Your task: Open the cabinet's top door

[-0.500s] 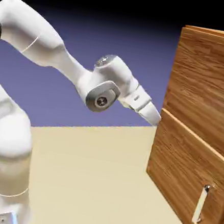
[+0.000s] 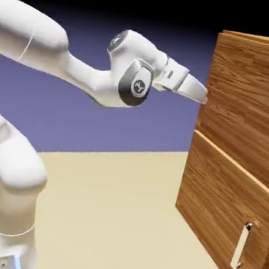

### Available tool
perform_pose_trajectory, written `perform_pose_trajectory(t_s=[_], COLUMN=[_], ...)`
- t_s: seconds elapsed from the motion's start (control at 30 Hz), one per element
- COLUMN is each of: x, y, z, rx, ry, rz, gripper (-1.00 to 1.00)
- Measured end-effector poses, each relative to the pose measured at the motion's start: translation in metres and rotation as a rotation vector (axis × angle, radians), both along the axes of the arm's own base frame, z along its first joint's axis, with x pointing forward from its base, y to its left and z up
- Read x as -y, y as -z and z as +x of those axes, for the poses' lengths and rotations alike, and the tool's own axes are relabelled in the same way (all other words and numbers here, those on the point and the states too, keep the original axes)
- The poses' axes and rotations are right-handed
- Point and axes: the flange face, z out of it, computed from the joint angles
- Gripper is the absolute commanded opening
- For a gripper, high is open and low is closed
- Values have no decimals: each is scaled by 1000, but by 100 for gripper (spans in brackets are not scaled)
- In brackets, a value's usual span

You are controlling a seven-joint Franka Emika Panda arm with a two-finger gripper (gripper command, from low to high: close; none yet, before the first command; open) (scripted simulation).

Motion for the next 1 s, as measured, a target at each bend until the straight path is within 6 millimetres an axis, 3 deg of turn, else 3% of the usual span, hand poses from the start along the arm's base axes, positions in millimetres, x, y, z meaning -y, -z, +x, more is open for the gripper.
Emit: perform_pose_trajectory(t_s=[0.27,0.5,0.77,1.0], x=[27,62,112,158], y=[-45,-64,-62,-38], z=[-12,-17,-12,5], rx=[156,268,363,410], ry=[-15,-14,0,20], rz=[14,35,64,87], gripper=[0,0,0,0])
